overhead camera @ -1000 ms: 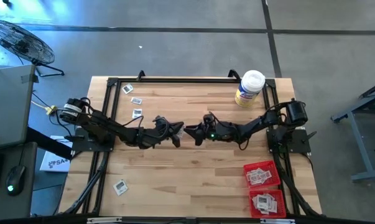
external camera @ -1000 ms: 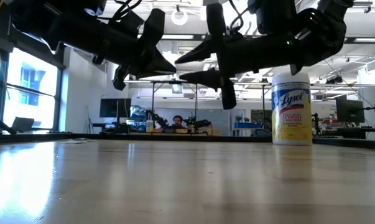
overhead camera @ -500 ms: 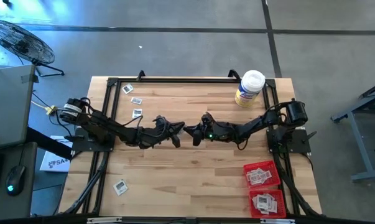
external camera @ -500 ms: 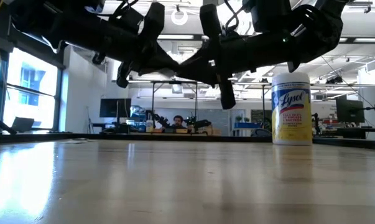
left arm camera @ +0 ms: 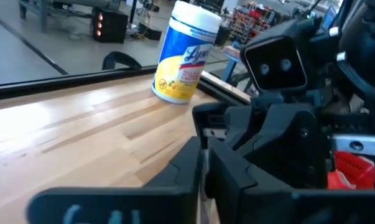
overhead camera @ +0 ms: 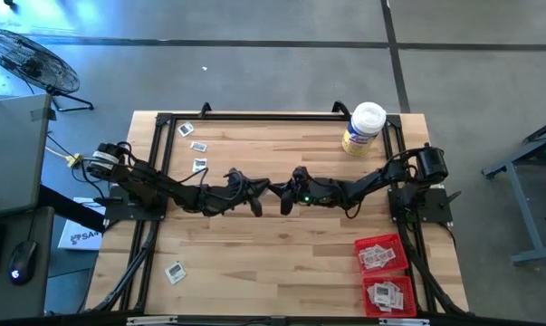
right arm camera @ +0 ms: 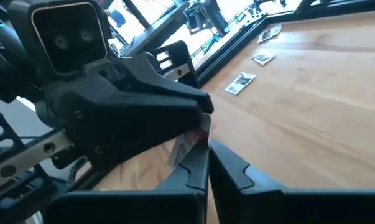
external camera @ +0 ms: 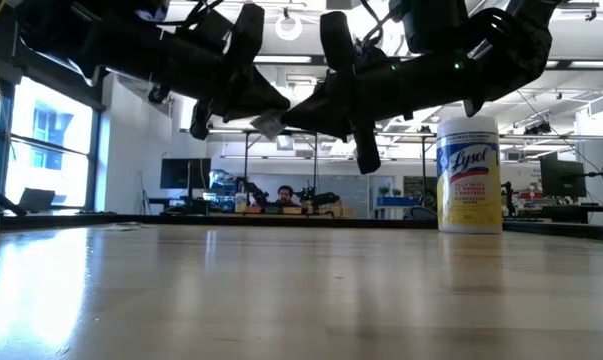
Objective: Pick & Place First Aid Supplies
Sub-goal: Put the white ointment pack into the top red bin
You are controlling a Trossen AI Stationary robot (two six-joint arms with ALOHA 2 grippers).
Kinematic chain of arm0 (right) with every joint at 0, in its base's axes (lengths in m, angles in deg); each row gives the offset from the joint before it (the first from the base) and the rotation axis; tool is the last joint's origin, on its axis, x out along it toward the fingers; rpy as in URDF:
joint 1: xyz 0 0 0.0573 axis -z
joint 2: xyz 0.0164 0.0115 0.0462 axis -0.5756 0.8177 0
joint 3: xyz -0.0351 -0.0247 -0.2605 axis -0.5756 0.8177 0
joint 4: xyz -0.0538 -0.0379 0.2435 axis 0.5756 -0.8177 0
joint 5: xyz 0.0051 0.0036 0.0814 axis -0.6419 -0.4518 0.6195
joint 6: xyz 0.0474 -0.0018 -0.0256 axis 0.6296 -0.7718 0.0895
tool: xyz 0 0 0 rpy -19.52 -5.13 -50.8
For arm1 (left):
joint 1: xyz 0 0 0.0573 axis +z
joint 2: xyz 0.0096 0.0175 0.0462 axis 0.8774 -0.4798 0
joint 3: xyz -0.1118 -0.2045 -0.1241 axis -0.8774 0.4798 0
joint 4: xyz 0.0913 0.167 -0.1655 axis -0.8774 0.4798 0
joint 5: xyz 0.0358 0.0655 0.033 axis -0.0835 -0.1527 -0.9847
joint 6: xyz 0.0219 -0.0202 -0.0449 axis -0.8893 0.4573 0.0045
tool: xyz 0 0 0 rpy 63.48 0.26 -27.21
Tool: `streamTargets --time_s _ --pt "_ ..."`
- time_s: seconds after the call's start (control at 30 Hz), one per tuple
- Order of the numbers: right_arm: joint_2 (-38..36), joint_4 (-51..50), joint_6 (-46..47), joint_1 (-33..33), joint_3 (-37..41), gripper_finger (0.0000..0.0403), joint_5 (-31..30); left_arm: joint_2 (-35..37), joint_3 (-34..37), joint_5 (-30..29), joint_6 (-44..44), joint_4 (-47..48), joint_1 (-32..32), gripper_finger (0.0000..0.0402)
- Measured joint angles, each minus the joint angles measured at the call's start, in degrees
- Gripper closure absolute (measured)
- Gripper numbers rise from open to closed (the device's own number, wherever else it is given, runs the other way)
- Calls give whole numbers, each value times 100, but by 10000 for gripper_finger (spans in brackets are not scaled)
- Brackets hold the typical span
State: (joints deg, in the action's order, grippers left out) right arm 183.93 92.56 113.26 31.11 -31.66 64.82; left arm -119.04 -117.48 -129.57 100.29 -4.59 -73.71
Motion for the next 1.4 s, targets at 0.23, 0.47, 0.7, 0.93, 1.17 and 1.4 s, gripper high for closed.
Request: streamTargets --time_s 0.23,0.47,0.7,0.93,1.17,1.4 --pt "-8 -166 -422 -50 1 402 41 673 0 -14 -227 870 -2 282" --pt "-1056 -2494 -908 -178 -10 402 733 2220 0 -441 -120 3648 -144 225" --pt "-2499 -6908 -1327 -850 -524 403 856 2831 7 -1177 809 5877 -615 220" --pt "-3176 -10428 -151 -1613 -1393 403 2521 2825 38 -1608 1392 6223 -675 220" --pt "-3270 -11655 -428 -2728 -1406 403 3088 2747 85 -2150 1407 5720 -675 220" --pt "-3263 -10754 239 -3392 -536 403 3313 2460 90 -2103 1406 5496 -675 220"
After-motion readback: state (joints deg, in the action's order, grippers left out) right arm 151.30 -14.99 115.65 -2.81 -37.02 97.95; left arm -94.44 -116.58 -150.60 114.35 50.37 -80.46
